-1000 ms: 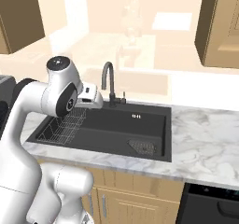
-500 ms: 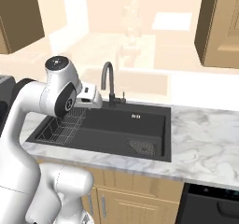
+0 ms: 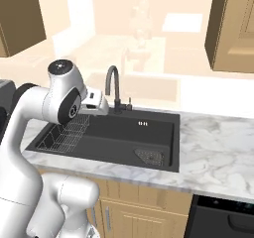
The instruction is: Turn on the sink faucet and place the jug under the water for a few seconds to fill it up.
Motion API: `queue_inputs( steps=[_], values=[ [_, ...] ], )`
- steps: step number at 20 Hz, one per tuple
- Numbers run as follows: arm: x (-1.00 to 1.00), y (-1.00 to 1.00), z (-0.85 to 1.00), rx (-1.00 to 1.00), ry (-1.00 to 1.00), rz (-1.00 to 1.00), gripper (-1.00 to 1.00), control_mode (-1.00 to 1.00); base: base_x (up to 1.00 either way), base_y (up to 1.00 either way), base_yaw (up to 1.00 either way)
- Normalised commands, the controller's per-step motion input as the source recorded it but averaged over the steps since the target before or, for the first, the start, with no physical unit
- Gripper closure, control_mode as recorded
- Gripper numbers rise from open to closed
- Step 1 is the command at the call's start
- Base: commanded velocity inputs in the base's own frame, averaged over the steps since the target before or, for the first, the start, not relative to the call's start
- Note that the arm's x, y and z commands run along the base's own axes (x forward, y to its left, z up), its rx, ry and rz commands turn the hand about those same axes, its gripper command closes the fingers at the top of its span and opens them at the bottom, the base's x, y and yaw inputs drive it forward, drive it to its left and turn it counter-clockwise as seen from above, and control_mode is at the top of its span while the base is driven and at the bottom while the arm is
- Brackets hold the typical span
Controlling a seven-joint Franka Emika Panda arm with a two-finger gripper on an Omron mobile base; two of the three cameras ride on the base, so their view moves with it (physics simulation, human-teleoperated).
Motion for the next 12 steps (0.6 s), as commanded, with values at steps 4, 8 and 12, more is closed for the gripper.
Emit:
queue_inputs(
  steps=[4,8,12],
  values=[
    [0.0,0.0,0.0,0.0,0.0,0.0,-1.0,1.0,0.05,-0.27,0.04],
    [0.0,0.0,0.0,0.0,0.0,0.0,-1.0,1.0,0.02,-0.23,0.04],
    [0.0,0.0,0.0,0.0,0.0,0.0,-1.0,1.0,0.01,-0.12,0.03]
  ],
)
